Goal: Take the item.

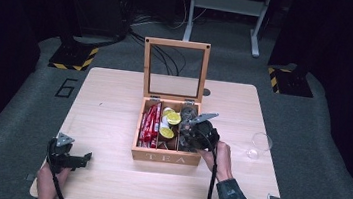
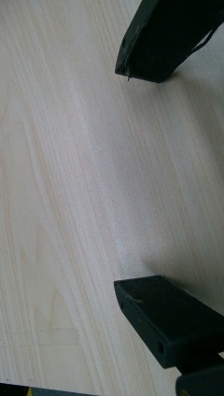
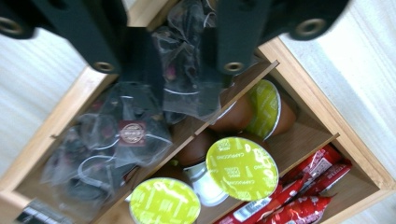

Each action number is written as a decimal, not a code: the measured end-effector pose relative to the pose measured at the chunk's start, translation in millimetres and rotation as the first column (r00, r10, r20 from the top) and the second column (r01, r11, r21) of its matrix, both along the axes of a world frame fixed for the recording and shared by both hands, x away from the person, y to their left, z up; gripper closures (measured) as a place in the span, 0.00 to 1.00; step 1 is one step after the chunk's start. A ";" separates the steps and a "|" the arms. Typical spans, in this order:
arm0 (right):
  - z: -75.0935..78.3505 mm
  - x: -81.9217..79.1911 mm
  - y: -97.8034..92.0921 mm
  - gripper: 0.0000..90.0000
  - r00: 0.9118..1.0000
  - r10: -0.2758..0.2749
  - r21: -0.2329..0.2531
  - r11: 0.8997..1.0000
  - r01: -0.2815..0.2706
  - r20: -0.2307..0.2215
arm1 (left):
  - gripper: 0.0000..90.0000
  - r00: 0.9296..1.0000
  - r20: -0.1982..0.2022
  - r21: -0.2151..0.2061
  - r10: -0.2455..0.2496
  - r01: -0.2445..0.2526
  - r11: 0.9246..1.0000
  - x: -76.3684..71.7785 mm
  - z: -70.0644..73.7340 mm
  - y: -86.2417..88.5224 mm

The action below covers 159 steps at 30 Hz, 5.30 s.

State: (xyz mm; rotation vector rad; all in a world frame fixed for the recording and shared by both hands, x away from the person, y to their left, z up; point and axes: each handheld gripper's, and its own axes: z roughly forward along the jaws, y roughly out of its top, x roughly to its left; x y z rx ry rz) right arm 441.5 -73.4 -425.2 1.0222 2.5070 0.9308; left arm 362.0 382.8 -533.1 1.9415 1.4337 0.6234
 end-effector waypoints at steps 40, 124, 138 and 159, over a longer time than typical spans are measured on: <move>22.5 -8.6 -4.9 0.83 0.999 0.000 -0.011 1.000 0.000 0.036 | 0.00 1.000 -0.004 0.003 -0.001 0.001 1.000 0.0 0.4 0.2; 67.8 -34.4 -155.1 0.84 0.925 -0.353 -0.002 0.934 0.357 0.138 | 0.00 1.000 -0.001 0.001 0.000 0.000 1.000 -0.1 0.1 0.0; 61.3 -30.1 -180.0 0.84 0.899 -0.420 -0.010 0.906 0.424 0.123 | 0.00 1.000 0.000 0.000 0.000 0.000 1.000 0.0 0.0 0.0; 38.1 -11.9 -198.7 0.84 0.876 -0.479 -0.043 0.875 0.481 0.051 | 0.00 1.000 -0.005 0.003 -0.001 0.001 1.000 0.0 0.4 0.2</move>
